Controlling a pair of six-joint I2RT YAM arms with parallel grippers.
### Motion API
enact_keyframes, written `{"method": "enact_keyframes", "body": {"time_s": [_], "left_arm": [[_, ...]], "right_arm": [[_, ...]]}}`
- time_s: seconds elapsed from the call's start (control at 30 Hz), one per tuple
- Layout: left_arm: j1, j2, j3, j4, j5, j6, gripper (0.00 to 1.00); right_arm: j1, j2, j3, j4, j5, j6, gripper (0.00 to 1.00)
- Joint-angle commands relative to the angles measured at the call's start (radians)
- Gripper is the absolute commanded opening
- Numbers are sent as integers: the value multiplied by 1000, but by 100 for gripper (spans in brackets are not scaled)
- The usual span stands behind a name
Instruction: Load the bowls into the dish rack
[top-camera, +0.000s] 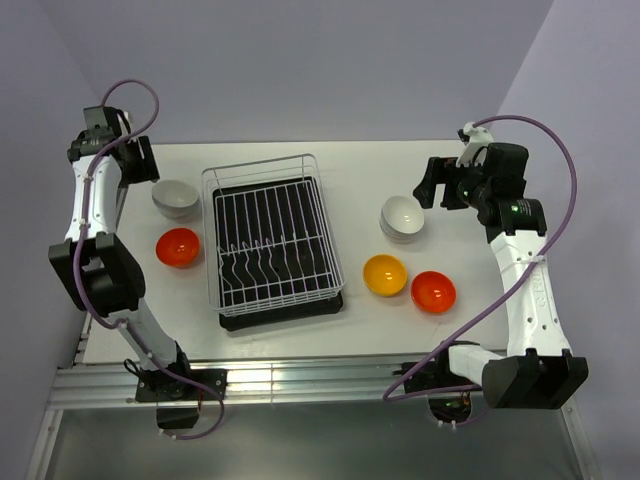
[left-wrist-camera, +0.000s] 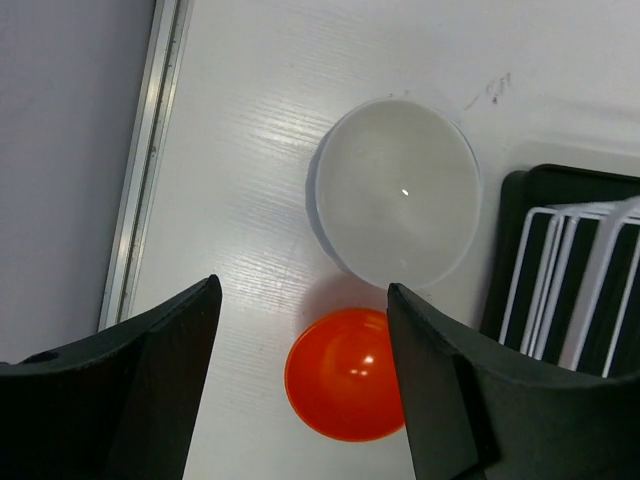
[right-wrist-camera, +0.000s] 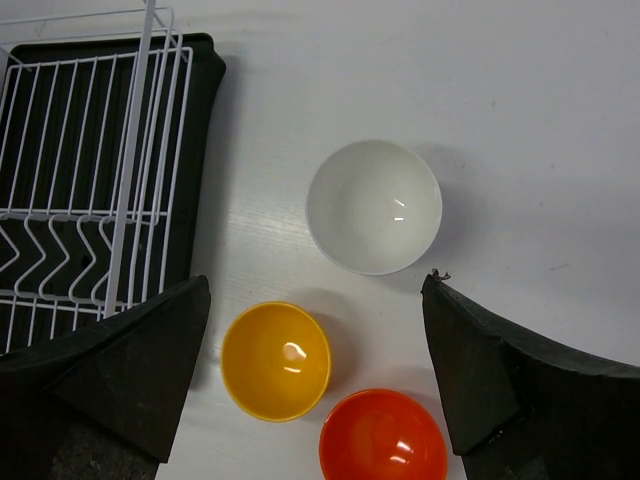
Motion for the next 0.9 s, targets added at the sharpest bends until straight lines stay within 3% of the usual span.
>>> {"method": "enact_keyframes", "body": {"time_s": [0.0,0.5,0.87], "left_arm": [[-5,57,70,-8,-72,-26,72],[0,232,110,18,-28,-94,58],[1,269,93,39,-37,-149,41]], "right_arm": [[2,-11,6,33,-6,14,93],[7,9,49,26,-1,51,92],[7,28,57,19,6,46,92]]}}
